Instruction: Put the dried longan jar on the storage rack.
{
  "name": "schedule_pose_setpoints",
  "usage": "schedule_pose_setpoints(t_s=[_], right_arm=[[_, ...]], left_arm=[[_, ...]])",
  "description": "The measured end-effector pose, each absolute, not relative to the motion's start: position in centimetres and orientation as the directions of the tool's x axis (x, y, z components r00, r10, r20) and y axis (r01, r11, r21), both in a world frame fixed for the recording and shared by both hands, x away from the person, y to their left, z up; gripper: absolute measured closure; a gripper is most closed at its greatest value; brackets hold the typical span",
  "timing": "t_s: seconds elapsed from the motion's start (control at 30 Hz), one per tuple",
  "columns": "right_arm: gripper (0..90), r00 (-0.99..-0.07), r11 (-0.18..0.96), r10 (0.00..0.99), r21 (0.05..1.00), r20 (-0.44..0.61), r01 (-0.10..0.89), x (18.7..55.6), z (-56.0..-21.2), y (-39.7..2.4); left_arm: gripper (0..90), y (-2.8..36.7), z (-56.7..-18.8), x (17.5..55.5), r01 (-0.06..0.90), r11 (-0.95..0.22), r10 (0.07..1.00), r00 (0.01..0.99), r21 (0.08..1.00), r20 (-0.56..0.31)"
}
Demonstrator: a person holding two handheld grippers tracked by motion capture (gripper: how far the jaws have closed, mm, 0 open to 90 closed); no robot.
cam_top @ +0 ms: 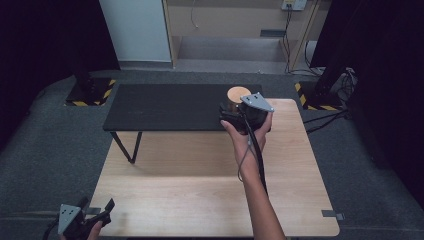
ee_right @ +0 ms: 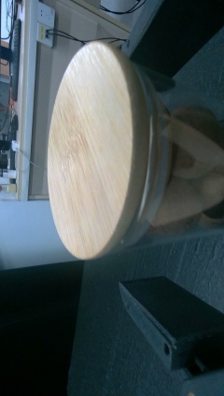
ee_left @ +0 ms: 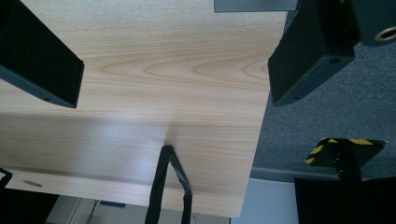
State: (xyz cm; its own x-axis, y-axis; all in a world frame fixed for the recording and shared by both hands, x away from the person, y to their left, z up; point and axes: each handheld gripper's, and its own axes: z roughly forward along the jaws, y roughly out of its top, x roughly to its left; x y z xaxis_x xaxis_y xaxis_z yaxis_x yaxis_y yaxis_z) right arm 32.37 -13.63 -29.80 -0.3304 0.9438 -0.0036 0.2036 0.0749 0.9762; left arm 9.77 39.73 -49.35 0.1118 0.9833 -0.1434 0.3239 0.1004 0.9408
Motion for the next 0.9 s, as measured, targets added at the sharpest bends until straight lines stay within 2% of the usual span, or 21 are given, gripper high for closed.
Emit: schedule_pose_setpoints(t_s=[0.17, 0.53, 0.9], right_arm=[[0.8, -0.298, 0.071, 0.955, 0.979, -0.011, 0.193, 31.6, -29.5, -13.2], [0.8, -0.328, 0.072, 0.945, 0.981, -0.010, 0.178, 30.0, -29.8, -13.5], [0.8, -0.347, 0.049, 0.938, 0.987, 0.008, 0.154, 25.9, -31.8, -14.4]], left_arm=[[2.3, 39.7, -49.2, 9.7, 0.322, 0.099, 0.983, 0.115, 0.941, -0.143], [2.4, 39.8, -49.1, 9.4, 0.316, 0.099, 0.983, 0.119, 0.944, -0.143], [2.4, 39.8, -48.9, 9.3, 0.311, 0.096, 0.983, 0.118, 0.946, -0.138]])
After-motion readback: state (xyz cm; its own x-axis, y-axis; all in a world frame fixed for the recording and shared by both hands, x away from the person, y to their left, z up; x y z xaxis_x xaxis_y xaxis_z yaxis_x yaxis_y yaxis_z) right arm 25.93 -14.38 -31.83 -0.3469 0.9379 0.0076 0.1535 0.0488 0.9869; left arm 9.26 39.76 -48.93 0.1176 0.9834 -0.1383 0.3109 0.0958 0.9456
